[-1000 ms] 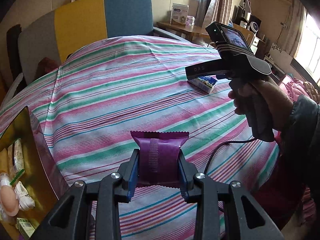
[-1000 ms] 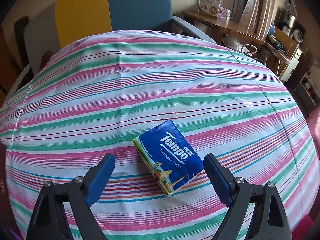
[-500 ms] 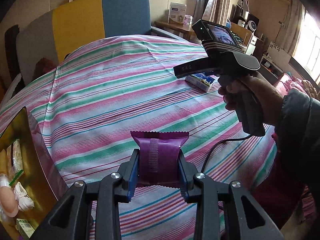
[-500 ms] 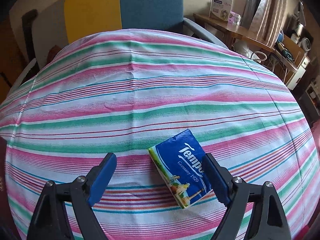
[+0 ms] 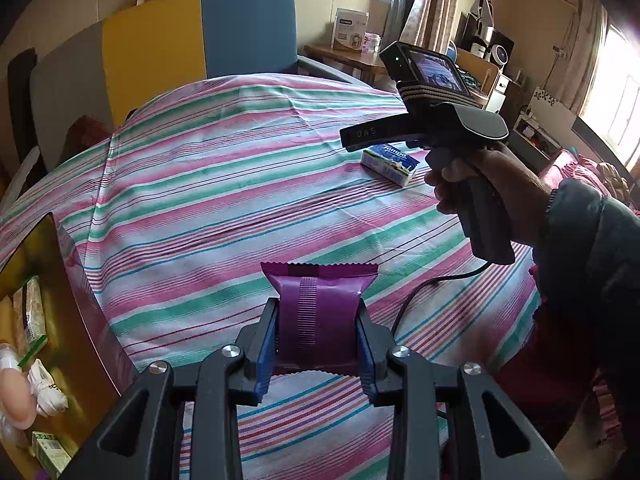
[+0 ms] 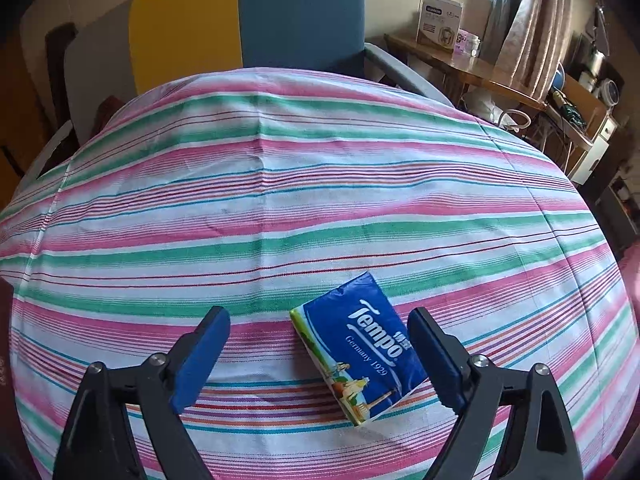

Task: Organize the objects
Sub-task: 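Lift the purple packet with the left tool while the right tool grasps the Tempo tissue pack, then lower the purple packet into the tray and open the left tool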

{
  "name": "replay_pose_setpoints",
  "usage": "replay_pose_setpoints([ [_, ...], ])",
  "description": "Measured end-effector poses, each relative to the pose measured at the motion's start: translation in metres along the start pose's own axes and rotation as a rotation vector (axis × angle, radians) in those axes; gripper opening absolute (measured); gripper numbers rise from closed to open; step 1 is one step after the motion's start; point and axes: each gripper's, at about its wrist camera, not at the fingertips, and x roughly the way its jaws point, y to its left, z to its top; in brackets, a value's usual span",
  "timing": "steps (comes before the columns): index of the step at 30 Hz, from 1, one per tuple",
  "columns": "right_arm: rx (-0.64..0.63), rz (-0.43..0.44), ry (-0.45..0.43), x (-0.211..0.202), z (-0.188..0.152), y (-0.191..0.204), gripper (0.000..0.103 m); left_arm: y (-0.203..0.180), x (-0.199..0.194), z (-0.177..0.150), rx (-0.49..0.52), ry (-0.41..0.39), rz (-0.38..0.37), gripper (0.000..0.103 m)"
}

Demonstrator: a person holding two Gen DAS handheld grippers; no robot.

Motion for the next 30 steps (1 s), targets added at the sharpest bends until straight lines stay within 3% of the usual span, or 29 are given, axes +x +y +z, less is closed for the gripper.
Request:
replay_pose_setpoints([
  [6,0.178,0.059,0.032,0.004,0.003,-0.037,0.102,0.0,-0.008,0.001,-0.005,-0.014,-0.011,0.034],
  [10,0.118,0.078,0.045,0.006,0.003,-0.026,0.102,0.001,-0.013,0.002,-0.007,-0.02,-0.024,0.034],
  [16,0.018,0.018,0.088,0.013,-0.005,-0.013,0.098,0.006,-0.024,0.002,-0.028,-0.036,-0.03,0.034],
  [19,-0.007,-0.014,0.102,0.016,-0.009,-0.011,0.086,0.011,-0.033,0.004,-0.037,-0.052,-0.028,0.034],
  [20,-0.018,-0.035,0.109,0.018,-0.01,-0.01,0.07,0.012,-0.036,0.004,-0.041,-0.058,-0.026,0.034],
  [22,-0.04,-0.063,0.13,0.02,-0.013,-0.007,0.055,0.017,-0.043,0.005,-0.051,-0.069,-0.021,0.034],
  [25,-0.087,-0.052,0.114,0.012,-0.015,0.006,0.053,0.027,-0.055,0.005,-0.069,-0.092,-0.007,0.034],
  [30,-0.315,0.025,0.037,-0.018,-0.032,0.071,0.053,0.059,-0.079,0.002,-0.138,-0.128,0.049,0.034],
])
